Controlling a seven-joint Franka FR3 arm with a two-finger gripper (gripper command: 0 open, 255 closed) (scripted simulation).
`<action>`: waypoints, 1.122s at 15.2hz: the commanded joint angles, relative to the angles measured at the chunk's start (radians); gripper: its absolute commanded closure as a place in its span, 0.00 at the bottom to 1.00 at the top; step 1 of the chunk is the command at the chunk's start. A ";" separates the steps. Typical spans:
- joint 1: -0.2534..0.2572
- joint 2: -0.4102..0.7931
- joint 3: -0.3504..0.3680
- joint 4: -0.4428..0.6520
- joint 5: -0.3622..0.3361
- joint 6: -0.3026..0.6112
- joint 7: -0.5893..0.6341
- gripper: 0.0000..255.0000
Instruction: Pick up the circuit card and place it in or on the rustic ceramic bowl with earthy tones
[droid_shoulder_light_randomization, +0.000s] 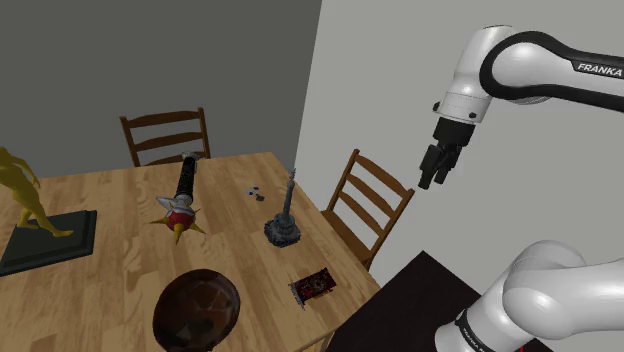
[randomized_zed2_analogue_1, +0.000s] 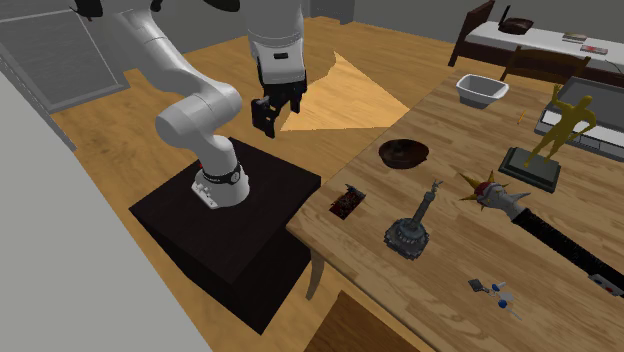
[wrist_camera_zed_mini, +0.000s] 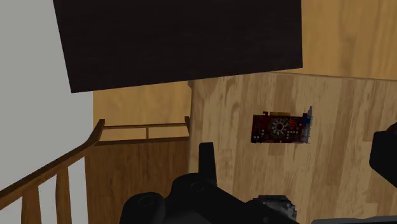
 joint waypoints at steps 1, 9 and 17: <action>0.000 0.000 0.000 0.000 0.000 0.000 0.000 0.00; 0.093 0.112 0.059 -0.162 0.006 0.305 -0.127 0.00; 0.182 0.321 0.125 -0.249 0.009 0.635 -0.239 0.00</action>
